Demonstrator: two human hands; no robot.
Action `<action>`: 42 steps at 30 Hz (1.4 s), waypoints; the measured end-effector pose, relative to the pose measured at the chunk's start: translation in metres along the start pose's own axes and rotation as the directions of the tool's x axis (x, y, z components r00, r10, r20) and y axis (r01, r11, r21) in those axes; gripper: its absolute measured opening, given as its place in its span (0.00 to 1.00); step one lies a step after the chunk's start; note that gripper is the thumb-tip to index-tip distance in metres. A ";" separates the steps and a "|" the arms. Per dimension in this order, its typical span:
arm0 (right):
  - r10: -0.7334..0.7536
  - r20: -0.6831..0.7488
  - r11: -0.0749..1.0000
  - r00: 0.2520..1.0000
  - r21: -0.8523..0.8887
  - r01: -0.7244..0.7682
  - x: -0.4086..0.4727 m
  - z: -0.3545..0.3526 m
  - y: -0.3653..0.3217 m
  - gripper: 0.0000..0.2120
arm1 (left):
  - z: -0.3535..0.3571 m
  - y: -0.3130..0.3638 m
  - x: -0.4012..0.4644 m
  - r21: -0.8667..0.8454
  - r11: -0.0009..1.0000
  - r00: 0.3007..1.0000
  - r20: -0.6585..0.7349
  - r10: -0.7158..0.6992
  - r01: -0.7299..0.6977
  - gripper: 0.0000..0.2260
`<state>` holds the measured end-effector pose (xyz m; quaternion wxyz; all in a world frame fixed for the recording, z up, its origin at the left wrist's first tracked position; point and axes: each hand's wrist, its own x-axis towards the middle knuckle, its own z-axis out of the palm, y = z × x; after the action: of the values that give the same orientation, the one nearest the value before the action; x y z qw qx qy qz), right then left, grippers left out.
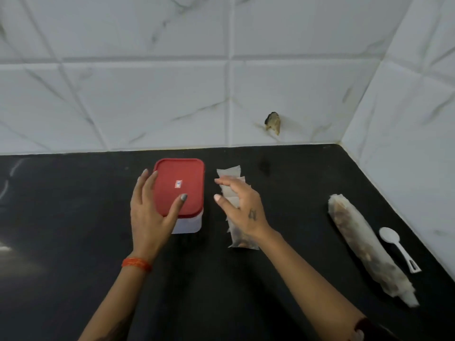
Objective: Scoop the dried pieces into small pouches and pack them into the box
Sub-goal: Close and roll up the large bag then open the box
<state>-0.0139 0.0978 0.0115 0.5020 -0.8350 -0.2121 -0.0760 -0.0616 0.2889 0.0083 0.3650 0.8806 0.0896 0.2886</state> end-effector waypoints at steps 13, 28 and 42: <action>-0.216 0.476 0.820 0.853 -0.385 0.423 0.026 0.042 0.010 0.21 | 0.007 -0.071 -0.012 -0.213 0.919 0.913 0.318 -0.255 0.330 0.52; -0.396 0.495 0.694 0.773 -0.390 0.606 0.041 0.032 -0.009 0.14 | 0.010 -0.076 -0.014 -0.293 0.898 0.925 0.292 -0.243 0.329 0.39; -0.351 0.085 0.866 0.932 -0.350 0.358 0.090 0.005 -0.047 0.10 | 0.005 -0.072 -0.013 -0.278 0.893 0.906 0.338 -0.255 0.355 0.38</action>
<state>0.0460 0.1463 0.0777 0.3161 -0.8601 -0.3488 -0.1966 -0.0657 0.3328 -0.0497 0.5587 0.8135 0.1230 0.1047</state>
